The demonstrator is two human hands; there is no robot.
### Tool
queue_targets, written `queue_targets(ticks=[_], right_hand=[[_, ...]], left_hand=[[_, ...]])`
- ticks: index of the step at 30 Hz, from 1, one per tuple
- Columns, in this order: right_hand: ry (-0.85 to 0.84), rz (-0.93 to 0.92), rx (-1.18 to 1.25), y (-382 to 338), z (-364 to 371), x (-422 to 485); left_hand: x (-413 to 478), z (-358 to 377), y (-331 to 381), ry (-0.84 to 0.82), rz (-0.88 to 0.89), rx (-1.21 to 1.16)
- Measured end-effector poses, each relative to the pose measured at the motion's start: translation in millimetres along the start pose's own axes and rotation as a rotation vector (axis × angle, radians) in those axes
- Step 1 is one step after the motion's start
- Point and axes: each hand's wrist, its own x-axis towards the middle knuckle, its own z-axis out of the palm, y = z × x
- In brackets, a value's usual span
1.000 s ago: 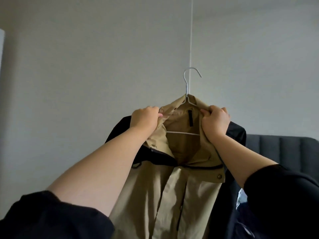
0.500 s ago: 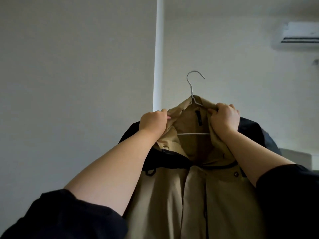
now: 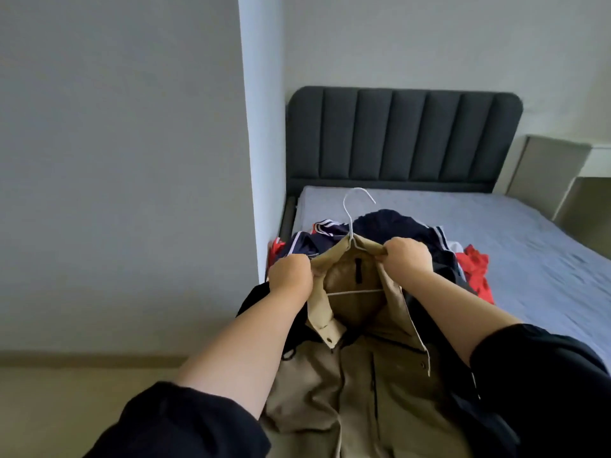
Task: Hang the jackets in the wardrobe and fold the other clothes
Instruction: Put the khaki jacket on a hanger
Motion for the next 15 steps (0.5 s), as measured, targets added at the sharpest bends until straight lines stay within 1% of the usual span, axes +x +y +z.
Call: queue_targets(ticks=[3,6,7,9,10,11,13,14,15], right_hand=[[-0.070,0.138,0.097,14.6,40.4,3.2],[-0.091,0.187,0.289,20.2,77.6,0.4],[-0.091,0.170,0.330,19.8,88.7,-4.6],[-0.063,0.111,0.324,14.7,114.4,-18.7],[-0.049,0.084,0.309,10.6,128.1,-26.1],[-0.050,0.062,0.302,6.5,142.1,-34.1],[-0.105,0.044,0.292,-2.1,169.2,-50.7],[-0.160,0.079,0.300,-5.3,182.7,-57.5],[-0.230,0.159,0.322,-8.1,195.1,-63.2]], left_hand=[[8.4,36.2,1.5,-0.040,0.016,-0.211],[8.7,73.2,-5.4,-0.182,0.059,-0.517],[5.3,84.0,-9.0,-0.192,0.027,-0.616],[-0.1,110.0,-17.1,-0.161,-0.094,-0.746],[-3.0,125.0,-21.3,-0.166,-0.155,-0.774],[-6.5,140.6,-25.3,-0.206,-0.199,-0.783],[-14.9,172.0,-30.7,-0.334,-0.234,-0.777],[-18.7,185.9,-31.6,-0.393,-0.239,-0.767],[-22.7,198.3,-31.6,-0.441,-0.245,-0.755]])
